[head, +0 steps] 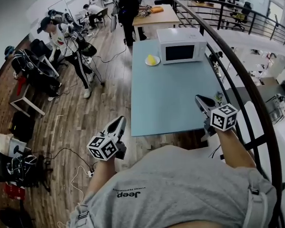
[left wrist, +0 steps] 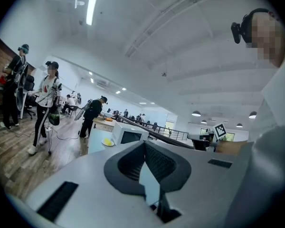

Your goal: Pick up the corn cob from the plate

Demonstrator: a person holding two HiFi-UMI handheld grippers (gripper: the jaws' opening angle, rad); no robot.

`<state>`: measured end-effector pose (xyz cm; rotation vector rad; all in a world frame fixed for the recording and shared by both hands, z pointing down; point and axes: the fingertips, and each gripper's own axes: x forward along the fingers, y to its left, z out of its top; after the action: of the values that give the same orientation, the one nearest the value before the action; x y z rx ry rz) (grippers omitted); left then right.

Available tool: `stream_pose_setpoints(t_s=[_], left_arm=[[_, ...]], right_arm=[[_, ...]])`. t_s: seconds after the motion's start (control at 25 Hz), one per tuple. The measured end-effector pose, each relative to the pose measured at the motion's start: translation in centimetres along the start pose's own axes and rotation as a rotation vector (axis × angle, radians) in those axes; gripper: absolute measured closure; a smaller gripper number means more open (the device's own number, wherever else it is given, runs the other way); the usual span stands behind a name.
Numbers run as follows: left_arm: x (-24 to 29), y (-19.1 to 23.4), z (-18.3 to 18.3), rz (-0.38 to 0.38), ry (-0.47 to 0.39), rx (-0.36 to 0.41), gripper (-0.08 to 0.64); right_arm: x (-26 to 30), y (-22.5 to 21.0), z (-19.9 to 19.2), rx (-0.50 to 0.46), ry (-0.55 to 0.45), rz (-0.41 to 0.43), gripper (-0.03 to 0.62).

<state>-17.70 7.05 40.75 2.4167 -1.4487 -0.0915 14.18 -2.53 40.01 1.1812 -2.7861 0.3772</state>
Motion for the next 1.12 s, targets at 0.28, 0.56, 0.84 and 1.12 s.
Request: stream_pose_setpoints(t_s=[0.28, 0.56, 0.84, 1.12], left_arm=[[2.1, -2.4, -0.3, -0.023, 0.019, 0.014, 0.541], [4.2, -5.3, -0.5, -0.026, 0.037, 0.036, 0.541], [6.5, -8.3, -1.0, -0.004, 0.05, 0.047, 0.541], [8.9, -10.8, -2.4, 0.028, 0.088, 0.046, 0.541]], right_arm=[[-2.2, -1.2, 1.3, -0.037, -0.041, -0.01, 0.577], [-4.4, -2.3, 2.2, -0.1, -0.092, 0.012, 0.577], [-6.1, -4.8, 1.8, -0.095, -0.105, 0.064, 0.577], [-6.2, -8.2, -0.2, -0.027, -0.08, 0.118, 0.577]])
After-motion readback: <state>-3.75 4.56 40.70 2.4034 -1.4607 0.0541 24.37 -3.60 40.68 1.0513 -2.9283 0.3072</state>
